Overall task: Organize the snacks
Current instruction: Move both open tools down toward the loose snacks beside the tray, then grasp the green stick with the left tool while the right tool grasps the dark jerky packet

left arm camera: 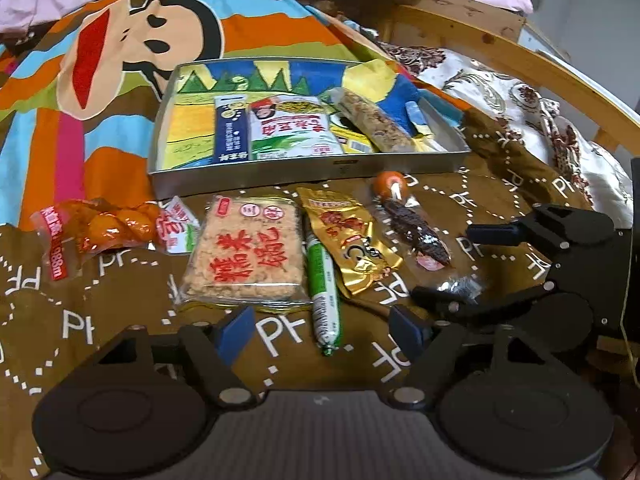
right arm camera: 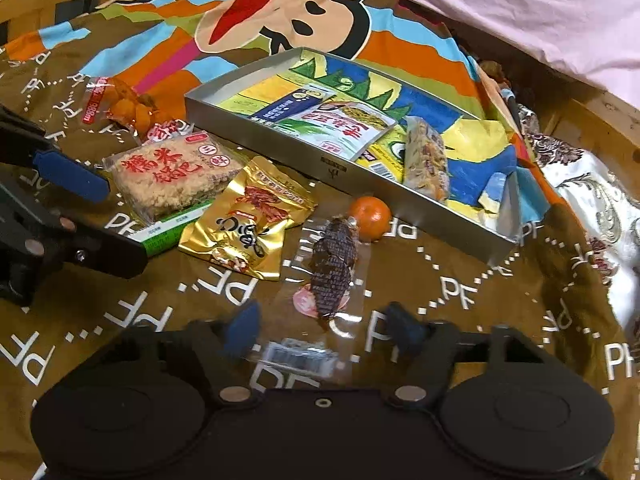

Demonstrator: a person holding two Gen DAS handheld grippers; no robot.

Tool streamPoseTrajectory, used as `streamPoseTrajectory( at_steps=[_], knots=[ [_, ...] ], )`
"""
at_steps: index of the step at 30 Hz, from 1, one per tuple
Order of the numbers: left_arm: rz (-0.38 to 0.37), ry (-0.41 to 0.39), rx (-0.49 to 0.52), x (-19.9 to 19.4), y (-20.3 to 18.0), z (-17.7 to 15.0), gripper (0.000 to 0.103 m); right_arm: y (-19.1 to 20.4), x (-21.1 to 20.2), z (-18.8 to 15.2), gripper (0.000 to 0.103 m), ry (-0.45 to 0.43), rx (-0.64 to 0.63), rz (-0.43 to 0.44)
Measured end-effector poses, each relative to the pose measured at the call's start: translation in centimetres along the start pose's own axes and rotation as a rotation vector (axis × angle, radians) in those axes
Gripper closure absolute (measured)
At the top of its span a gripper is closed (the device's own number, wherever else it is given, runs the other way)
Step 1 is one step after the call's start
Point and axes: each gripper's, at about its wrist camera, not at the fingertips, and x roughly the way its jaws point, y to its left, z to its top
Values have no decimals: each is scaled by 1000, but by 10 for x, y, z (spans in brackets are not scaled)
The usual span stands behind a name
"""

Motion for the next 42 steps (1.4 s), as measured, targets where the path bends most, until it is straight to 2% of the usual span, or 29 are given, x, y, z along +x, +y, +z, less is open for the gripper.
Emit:
streamPoseTrajectory(
  at_steps=[1,2,3,4,9,14,18,24,27,28,29,31,37,42],
  knots=[
    [-6,0,4,1,-1,0,31,0,-1,0,51,5,-1,-8],
    [-12,1,8,1,-1,0,34,-1,-1,0,51,12,0,-14],
    [-22,1,14,2,-2,-1,41,-2,-1,0,55,17,3,-19],
    [-29,3,21,4,-3,-1,46,-4,-1,1,63,23,8,-23],
    [-47,-7,65,10,-9,-1,52,-14,-3,1,62,37,46,-21],
    [-50,-18,69,20,-10,3,56,-21,1,-1,47,21,69,-28],
    [-23,-17,68,28,-9,8,67,-24,5,-1,42,2,79,-24],
    [2,4,68,38,-7,14,69,-21,15,2,31,-41,46,-19],
    [5,13,69,42,-7,15,69,-26,22,4,32,-37,89,8],
    [6,14,68,43,-7,15,69,-27,23,4,34,-35,103,16],
    [6,15,67,43,-7,15,69,-28,23,4,40,-33,115,25],
    [17,17,67,43,-8,15,82,-28,22,5,51,-31,121,34],
    [10,32,-15,40,-2,13,83,-23,16,5,52,-7,113,20],
    [4,72,-80,27,-4,4,83,-28,2,-2,52,53,170,39]
  ],
)
